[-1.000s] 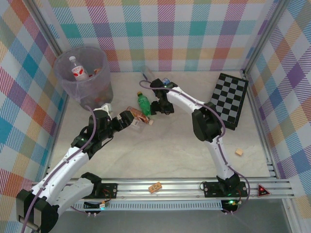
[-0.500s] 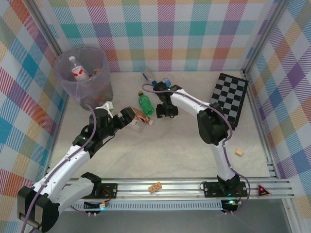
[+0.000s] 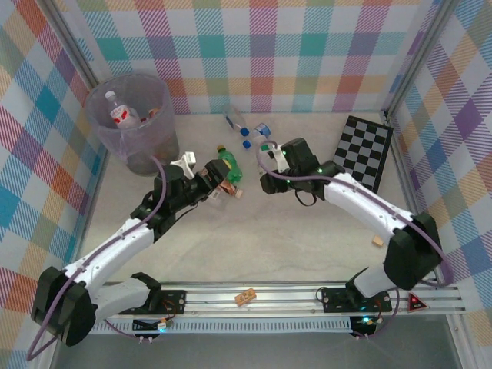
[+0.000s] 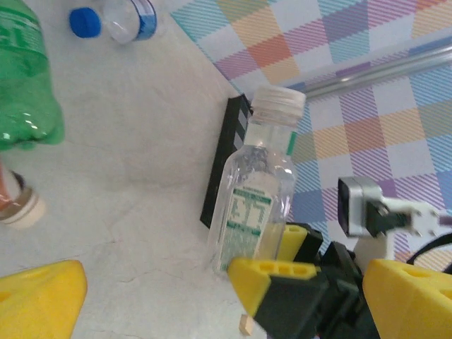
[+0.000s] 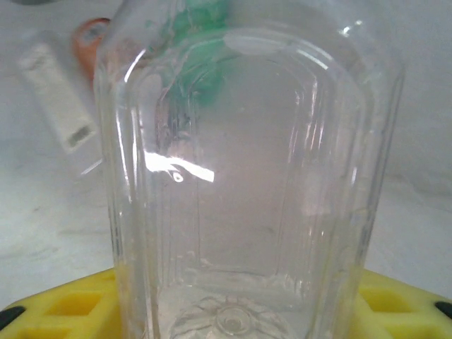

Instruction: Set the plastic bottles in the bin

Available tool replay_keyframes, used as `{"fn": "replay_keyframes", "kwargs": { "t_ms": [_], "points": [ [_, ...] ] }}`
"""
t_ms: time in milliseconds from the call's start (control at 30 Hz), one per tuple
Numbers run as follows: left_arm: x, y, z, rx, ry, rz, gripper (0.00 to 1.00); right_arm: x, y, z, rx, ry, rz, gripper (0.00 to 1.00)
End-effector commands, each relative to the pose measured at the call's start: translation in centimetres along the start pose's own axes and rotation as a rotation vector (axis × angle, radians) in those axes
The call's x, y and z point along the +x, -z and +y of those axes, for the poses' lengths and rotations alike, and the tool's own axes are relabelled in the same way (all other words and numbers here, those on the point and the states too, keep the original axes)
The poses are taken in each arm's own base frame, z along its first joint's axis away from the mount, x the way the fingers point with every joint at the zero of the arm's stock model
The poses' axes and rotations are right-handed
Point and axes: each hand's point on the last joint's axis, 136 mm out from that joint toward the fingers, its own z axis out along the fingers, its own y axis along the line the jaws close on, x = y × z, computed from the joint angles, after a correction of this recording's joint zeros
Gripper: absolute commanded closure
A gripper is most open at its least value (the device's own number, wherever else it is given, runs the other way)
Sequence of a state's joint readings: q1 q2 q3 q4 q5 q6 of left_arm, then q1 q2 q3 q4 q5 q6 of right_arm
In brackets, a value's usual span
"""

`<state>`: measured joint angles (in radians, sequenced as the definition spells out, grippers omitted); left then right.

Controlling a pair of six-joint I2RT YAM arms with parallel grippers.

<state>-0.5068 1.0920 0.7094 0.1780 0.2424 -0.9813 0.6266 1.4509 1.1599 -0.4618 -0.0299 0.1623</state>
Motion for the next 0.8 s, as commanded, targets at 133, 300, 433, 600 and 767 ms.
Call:
{"fn": "replay_keyframes", "kwargs": {
  "t_ms": [133, 300, 433, 600, 767],
  "points": [
    [1.4, -3.6, -5.0, 0.145, -0.015, 0.061, 0.00, -0.4, 2.2, 5.4, -0.257, 0.130, -0.139, 0.43],
    [1.6, -5.7, -5.9, 0.153, -0.026, 0.073, 0.00, 0.4, 2.6, 6.5, -0.304, 0.138, -0.136, 0.43],
    [1.6, -7.3, -6.3, 0.165, -0.015, 0.081, 0.06, 0.9, 2.7, 6.8, -0.321, 0.141, -0.132, 0.43],
    [1.6, -8.5, -6.3, 0.164, -0.013, 0.088, 0.20, 1.4, 2.3, 6.7, -0.317, 0.137, -0.116, 0.43],
    [1.8, -8.8, -5.9, 0.148, -0.012, 0.086, 0.47, 1.5, 2.1, 6.5, -0.303, 0.127, -0.111, 0.43]
  ]
}}
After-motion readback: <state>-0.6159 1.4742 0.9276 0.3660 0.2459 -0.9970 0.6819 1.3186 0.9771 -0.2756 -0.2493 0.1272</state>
